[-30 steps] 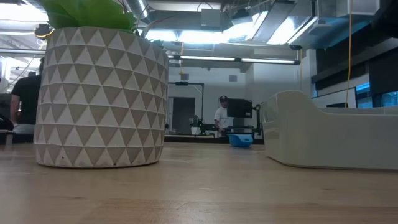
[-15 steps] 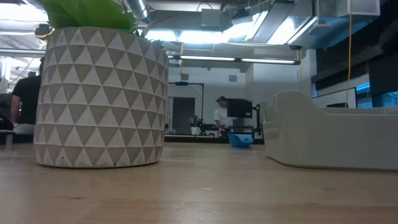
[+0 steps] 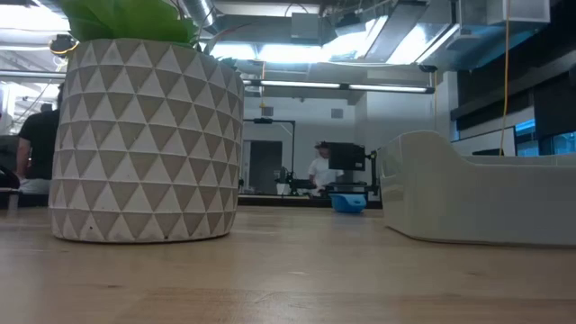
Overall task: Nest measuring cups in basket
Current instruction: Stack the violet measuring cup on top of the yellow measuring cup in the grey bin
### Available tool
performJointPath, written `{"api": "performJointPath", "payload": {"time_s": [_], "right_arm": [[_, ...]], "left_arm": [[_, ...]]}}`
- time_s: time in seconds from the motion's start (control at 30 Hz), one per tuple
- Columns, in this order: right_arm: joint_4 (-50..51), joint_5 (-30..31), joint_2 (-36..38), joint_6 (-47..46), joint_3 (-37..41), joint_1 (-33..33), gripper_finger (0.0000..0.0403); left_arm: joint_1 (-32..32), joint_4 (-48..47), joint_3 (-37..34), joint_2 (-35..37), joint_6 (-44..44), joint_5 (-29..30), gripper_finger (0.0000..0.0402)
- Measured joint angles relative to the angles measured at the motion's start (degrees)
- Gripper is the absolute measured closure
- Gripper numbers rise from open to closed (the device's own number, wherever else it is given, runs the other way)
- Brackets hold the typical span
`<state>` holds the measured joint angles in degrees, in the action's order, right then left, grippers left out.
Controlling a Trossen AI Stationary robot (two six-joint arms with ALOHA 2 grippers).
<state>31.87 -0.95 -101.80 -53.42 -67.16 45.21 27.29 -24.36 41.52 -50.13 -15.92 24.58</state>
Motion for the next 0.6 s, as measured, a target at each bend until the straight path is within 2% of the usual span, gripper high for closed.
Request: {"api": "performJointPath", "payload": {"time_s": [0.6], "right_arm": [[-0.8, 1.3, -0.9, 0.3, 0.0, 0.9, 0.0014]], "left_arm": [[0.0, 0.0, 0.0, 0.0, 0.0, 0.0, 0.0284]]}}
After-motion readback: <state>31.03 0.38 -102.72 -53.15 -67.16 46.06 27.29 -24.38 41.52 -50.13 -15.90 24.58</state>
